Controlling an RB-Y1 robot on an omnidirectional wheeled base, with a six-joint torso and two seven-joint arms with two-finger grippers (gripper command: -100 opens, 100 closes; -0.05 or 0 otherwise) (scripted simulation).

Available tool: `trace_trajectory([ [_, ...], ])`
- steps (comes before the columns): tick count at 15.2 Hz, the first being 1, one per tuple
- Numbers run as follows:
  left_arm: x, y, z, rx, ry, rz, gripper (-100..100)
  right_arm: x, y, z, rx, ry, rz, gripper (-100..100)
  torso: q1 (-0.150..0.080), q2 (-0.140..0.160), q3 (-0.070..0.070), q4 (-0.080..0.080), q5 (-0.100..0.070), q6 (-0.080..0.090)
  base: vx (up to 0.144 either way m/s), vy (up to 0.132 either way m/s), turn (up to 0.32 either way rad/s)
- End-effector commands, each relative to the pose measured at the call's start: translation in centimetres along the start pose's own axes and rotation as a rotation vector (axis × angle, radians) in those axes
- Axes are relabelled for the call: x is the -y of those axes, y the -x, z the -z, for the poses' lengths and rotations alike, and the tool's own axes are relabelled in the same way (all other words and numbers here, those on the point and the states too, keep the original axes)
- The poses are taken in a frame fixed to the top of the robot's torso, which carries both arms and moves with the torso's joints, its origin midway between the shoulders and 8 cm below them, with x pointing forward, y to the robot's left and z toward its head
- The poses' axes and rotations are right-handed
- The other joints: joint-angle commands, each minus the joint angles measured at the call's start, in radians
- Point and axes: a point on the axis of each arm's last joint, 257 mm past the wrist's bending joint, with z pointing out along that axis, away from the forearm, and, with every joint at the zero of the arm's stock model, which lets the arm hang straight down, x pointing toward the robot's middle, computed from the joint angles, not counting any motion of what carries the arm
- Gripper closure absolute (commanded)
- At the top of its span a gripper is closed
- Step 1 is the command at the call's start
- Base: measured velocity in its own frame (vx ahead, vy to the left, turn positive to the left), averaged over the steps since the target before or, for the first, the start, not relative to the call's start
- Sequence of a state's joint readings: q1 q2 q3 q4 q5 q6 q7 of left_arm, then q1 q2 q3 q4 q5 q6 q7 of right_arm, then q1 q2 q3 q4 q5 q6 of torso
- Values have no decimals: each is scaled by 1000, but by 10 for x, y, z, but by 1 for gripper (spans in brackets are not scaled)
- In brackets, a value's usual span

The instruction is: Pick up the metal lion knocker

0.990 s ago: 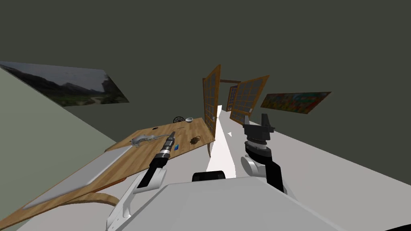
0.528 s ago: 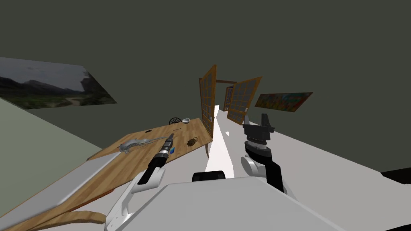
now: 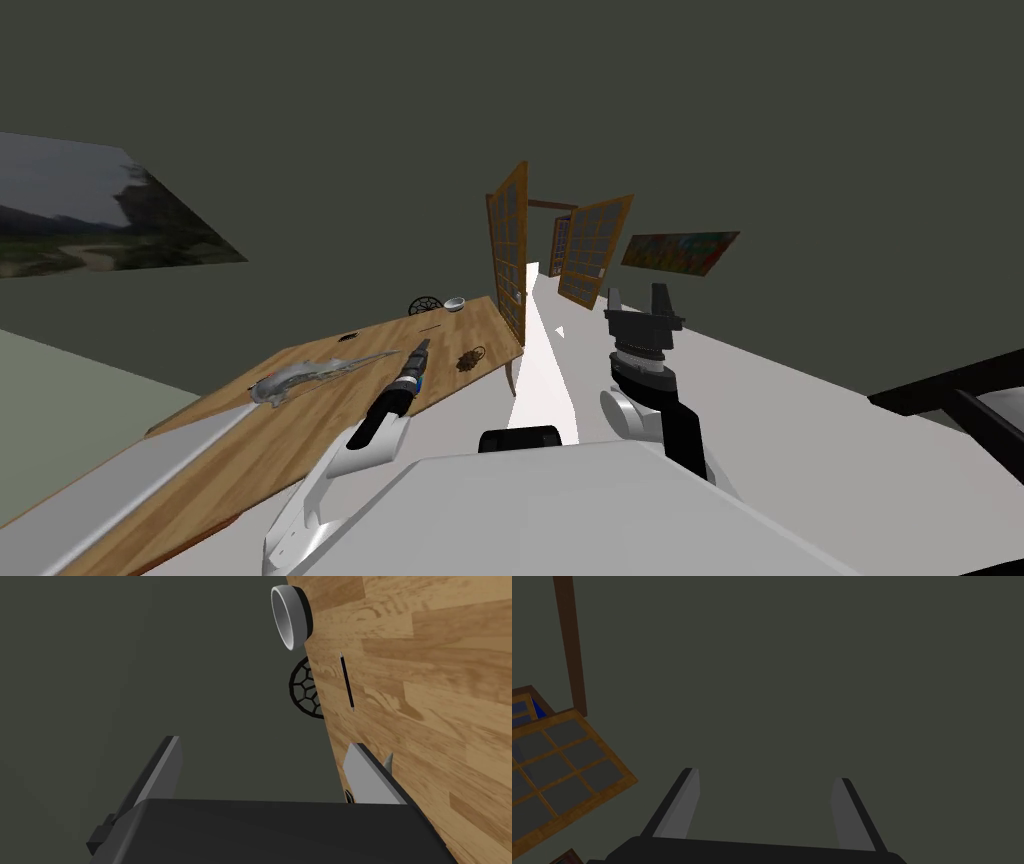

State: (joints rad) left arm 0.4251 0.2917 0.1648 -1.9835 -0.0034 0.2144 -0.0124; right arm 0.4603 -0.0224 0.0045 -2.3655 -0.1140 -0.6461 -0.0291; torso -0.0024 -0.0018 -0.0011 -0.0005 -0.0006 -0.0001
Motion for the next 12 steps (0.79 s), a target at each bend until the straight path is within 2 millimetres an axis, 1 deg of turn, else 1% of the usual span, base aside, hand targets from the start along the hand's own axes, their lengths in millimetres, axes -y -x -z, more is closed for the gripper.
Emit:
trace_trajectory([
  [1,-19,6,-1,12,62,13,-100,0,0,0,0,0,0,0,0,0,0,0,0,0,38,-28,-143],
  [2,-25,6,-1,12,83,13,-100,0,0,0,0,0,0,0,0,0,0,0,0,0,40,-34,-166],
  [3,-26,6,-1,12,88,13,-100,0,0,0,0,0,0,0,-1,0,0,0,0,0,27,-25,-63],
  [4,-39,11,-2,22,130,26,-100,0,0,0,0,0,0,0,0,0,0,0,0,0,35,-32,-147],
  [5,-44,11,-1,22,151,26,-100,0,0,0,0,0,0,0,-1,0,0,0,0,1,43,-34,-177],
  [6,-45,11,-1,22,155,26,-100,0,0,0,0,0,0,0,-1,-1,0,0,0,0,33,-22,-63],
  [7,-59,15,-1,32,199,41,-100,0,0,0,0,0,0,0,0,0,0,0,0,0,34,-32,-157],
  [8,-64,15,0,31,221,41,-100,0,0,0,0,0,0,0,-1,0,0,0,0,1,34,-32,-155],
  [9,-75,19,0,41,253,57,-100,0,0,0,0,0,0,0,-1,0,0,0,0,0,44,-37,-195],
  [11,-84,19,3,40,288,57,-100,0,0,0,0,0,0,0,-1,-1,0,0,0,0,46,-35,-107],
  [12,-96,22,4,49,329,75,-100,0,0,0,0,0,0,0,-1,-1,0,0,0,0,37,-33,-142],
])
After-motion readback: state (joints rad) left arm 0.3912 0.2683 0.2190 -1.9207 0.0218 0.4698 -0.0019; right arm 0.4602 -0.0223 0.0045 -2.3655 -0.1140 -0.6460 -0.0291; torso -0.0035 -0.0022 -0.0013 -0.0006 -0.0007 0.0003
